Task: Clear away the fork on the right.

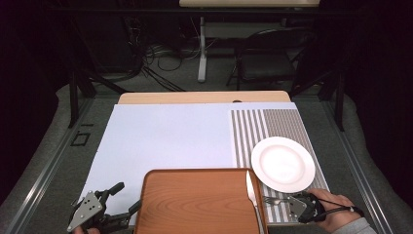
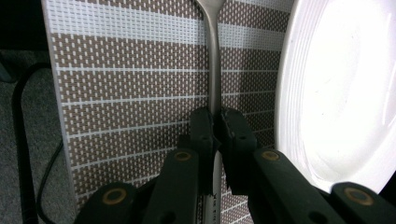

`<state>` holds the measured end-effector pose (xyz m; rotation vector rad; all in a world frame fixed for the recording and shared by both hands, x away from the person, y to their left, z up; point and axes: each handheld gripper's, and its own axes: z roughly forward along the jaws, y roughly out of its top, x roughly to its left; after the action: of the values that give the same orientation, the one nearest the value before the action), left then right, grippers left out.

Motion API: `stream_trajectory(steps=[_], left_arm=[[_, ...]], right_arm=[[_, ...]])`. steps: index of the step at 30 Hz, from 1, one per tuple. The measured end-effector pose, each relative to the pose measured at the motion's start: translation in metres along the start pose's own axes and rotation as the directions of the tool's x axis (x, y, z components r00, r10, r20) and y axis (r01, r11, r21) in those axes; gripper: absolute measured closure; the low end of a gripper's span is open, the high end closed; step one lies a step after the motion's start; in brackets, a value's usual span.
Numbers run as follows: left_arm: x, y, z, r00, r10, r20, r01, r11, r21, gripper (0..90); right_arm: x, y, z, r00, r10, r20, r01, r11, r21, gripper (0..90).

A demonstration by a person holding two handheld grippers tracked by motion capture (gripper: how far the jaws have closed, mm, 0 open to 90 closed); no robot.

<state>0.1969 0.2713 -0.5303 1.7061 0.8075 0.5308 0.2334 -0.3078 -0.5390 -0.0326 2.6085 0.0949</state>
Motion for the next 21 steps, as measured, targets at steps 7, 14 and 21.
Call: stream_trajectory(steps=[7, 14, 21], left_arm=[[0.0002, -0.0002, 0.0001, 1.0000, -0.002, 0.001, 0.002, 1.0000, -0.001, 15.8], [-0.0002, -0.0002, 0.0005, 1.0000, -0.006, 0.002, 0.006, 1.0000, 0.001, 15.8], [0.0001, -0.0005, 0.0010, 1.0000, -0.008, -0.001, 0.008, 1.0000, 0.002, 15.8]], right_arm=[[0.0006, 0.0001, -0.0016, 0.9996, 0.025, -0.010, -0.025, 1.000, -0.005, 84.3], [0.0009, 0.0009, -0.0029, 0.9991, 0.036, -0.024, -0.036, 0.999, -0.017, 84.4], [0.0014, 0.0025, -0.0048, 0.9992, 0.032, -0.023, -0.032, 0.999, -0.026, 84.6]])
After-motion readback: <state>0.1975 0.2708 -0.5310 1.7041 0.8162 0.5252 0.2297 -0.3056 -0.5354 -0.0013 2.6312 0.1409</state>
